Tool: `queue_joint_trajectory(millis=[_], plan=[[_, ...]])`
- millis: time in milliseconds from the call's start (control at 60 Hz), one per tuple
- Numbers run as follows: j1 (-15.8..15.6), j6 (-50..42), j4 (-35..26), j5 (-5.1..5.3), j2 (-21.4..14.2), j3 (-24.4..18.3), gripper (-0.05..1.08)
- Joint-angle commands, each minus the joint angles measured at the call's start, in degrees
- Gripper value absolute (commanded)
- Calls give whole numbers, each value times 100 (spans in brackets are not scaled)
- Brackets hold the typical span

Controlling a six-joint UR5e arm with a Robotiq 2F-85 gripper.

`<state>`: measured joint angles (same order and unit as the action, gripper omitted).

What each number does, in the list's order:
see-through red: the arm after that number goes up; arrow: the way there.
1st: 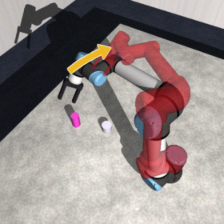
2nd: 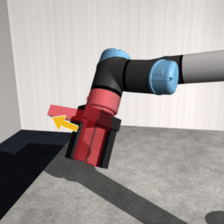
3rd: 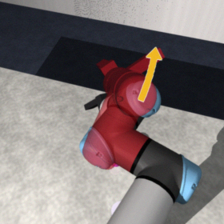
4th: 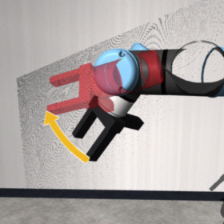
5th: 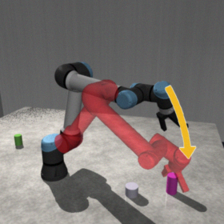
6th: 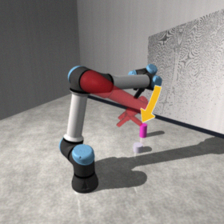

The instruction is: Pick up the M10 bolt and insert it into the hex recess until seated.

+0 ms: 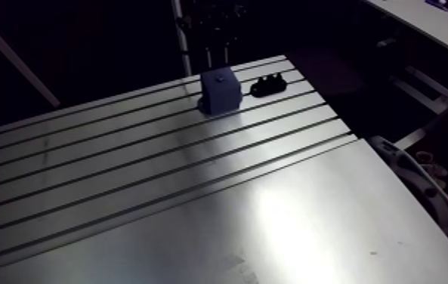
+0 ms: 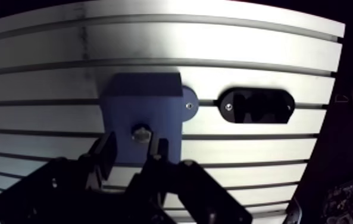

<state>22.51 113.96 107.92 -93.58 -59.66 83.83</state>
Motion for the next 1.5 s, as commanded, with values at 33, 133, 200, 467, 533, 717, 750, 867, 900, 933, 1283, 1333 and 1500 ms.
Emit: queue_joint_trajectory(millis=[33, 133, 200, 467, 533, 717, 750, 867, 900, 933, 1283, 1333, 1500], plan=[[69, -115, 80, 2, 3, 90, 57], [87, -274, 102, 2, 3, 143, 57], [88, -381, 102, 2, -13, 172, 57], [88, -533, 93, 2, -32, 181, 57], [88, -570, 93, 2, -15, 181, 57], [88, -786, 93, 2, 3, 181, 57], [80, -798, 93, 10, 3, 181, 57], [79, -883, 102, 11, 3, 174, 57], [72, -903, 102, 11, 3, 173, 57], [71, -906, 102, 18, 3, 165, 57], [70, -836, 109, 2, 12, 164, 57], [70, -827, 111, 1, 12, 164, 57], [70, -818, 111, 11, 30, 180, 58]])
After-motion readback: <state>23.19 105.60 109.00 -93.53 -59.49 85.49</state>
